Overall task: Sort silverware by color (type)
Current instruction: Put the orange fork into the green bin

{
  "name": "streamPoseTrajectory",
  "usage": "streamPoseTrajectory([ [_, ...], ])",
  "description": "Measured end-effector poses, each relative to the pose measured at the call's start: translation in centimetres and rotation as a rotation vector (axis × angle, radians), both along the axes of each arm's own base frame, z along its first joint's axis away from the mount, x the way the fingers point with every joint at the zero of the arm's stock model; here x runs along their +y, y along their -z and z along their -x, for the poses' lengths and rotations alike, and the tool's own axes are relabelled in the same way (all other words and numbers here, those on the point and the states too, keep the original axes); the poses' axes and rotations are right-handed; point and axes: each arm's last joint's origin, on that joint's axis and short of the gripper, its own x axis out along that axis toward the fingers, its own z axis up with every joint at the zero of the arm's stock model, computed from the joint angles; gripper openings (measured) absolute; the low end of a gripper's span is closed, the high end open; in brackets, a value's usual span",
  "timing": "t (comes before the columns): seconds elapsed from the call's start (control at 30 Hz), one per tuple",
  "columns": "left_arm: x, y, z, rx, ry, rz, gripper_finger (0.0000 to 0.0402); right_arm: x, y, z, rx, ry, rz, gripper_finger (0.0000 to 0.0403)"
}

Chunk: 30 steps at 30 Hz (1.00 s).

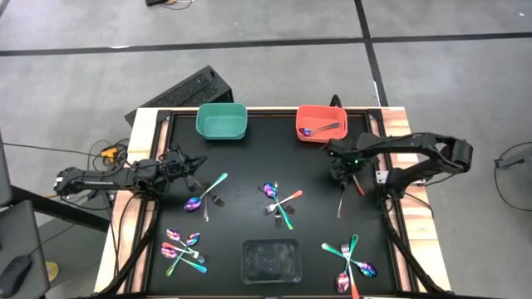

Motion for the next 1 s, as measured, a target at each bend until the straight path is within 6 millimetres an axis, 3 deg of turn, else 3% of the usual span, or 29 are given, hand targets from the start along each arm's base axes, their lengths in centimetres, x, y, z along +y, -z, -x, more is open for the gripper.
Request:
streamPoseTrajectory([
  [0.33,0.0,0.0,0.0,-0.018,0.003,0.033,0.0000,1.7,-0.6,-3.3,-0.262,-0.175,0.121,0.0007],
  [0.57,-0.1,-0.8,-0.1,-0.101,0.047,0.032,0.0008,2.0,-2.3,-6.9,-0.563,-0.394,0.378,0.0007],
  [0.8,-0.2,-1.6,-0.4,-0.187,0.064,0.038,0.0096,2.9,-5.1,-11.7,-1.004,-0.583,0.685,0.0006],
  [1.0,-0.3,-2.1,-1.5,-0.242,0.121,0.057,0.0173,3.8,-4.8,-14.5,-1.160,-0.683,0.840,0.0006],
])
